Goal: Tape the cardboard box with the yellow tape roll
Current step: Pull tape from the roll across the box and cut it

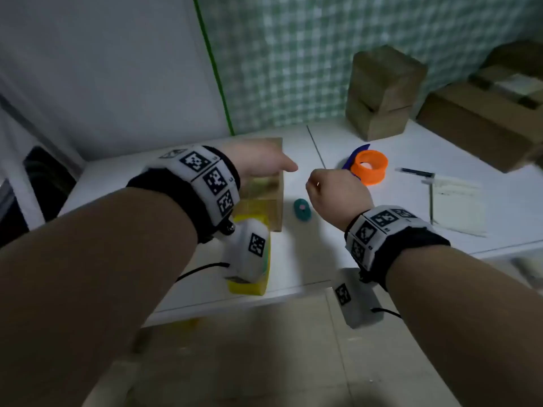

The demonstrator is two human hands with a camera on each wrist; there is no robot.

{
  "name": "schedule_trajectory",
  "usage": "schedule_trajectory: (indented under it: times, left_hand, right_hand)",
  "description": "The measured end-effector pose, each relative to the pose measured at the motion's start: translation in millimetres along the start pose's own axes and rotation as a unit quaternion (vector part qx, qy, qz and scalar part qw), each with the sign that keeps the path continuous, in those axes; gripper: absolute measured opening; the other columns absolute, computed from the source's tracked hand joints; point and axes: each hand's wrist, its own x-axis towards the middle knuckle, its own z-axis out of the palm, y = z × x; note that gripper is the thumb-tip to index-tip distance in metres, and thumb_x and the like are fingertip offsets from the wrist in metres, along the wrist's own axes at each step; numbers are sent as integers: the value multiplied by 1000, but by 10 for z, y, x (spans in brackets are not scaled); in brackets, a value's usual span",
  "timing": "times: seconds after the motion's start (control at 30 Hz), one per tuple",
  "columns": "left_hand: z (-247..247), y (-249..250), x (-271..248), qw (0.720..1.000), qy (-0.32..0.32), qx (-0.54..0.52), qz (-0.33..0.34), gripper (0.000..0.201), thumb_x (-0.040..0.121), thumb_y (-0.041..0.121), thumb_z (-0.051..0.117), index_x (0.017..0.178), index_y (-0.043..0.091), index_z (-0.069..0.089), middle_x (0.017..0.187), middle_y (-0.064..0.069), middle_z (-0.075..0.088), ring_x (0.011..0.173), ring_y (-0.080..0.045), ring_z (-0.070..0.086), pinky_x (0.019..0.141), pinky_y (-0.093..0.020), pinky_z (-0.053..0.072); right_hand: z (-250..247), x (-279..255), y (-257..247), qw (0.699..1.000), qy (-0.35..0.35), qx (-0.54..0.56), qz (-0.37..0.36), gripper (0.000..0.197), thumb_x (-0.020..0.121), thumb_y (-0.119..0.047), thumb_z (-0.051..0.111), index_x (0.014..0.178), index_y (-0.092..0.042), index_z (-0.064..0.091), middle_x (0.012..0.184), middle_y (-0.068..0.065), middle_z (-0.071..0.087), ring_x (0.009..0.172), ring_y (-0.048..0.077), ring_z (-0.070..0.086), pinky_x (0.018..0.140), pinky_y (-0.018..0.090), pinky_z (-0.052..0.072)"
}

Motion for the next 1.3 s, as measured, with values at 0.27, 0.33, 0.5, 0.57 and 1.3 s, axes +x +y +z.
schedule_trajectory:
  times: [0.27, 0.33, 0.5, 0.57, 1.3]
  left_hand:
    - [198, -306, -157, 996, 15, -81, -19, 50, 92, 34, 54, 138, 16, 47, 150, -7, 39, 140, -32, 33, 114, -51, 22]
    - [258, -334, -271, 996, 33, -83, -22, 50, 92, 35, 53, 138, 16, 46, 150, -11, 39, 139, -33, 32, 111, -48, 26]
    - [363, -391, -664, 989, 90, -118, -1, 47, 94, 28, 52, 138, 13, 46, 146, -10, 44, 135, -28, 39, 95, -33, 33]
    - [365, -413, -824, 986, 107, -130, 1, 47, 94, 25, 52, 138, 11, 45, 148, -9, 43, 135, -26, 39, 91, -32, 30]
    - [707, -752, -1359, 965, 120, -231, -16, 52, 94, 31, 51, 141, 15, 39, 150, -10, 37, 135, -32, 35, 99, -45, 42]
  right_hand:
    - [351, -87, -42, 998, 30, 44, -27, 28, 93, -19, 39, 102, -11, 64, 105, 15, 69, 98, 35, 61, 79, 41, 52]
    - [347, -186, -71, 998, 38, 38, -26, 29, 93, -19, 39, 103, -11, 65, 107, 14, 68, 99, 34, 60, 76, 37, 49]
    - [185, -529, -188, 998, 42, 38, -23, 29, 93, -19, 39, 103, -10, 65, 108, 15, 68, 100, 35, 60, 77, 36, 48]
    - [90, -659, -232, 998, 44, 39, -25, 29, 92, -18, 39, 102, -10, 65, 108, 15, 68, 100, 35, 60, 81, 38, 51]
    - [-143, -1450, -425, 999, -9, 42, -6, 30, 91, -13, 40, 107, -8, 65, 105, 15, 69, 94, 30, 63, 79, 38, 54]
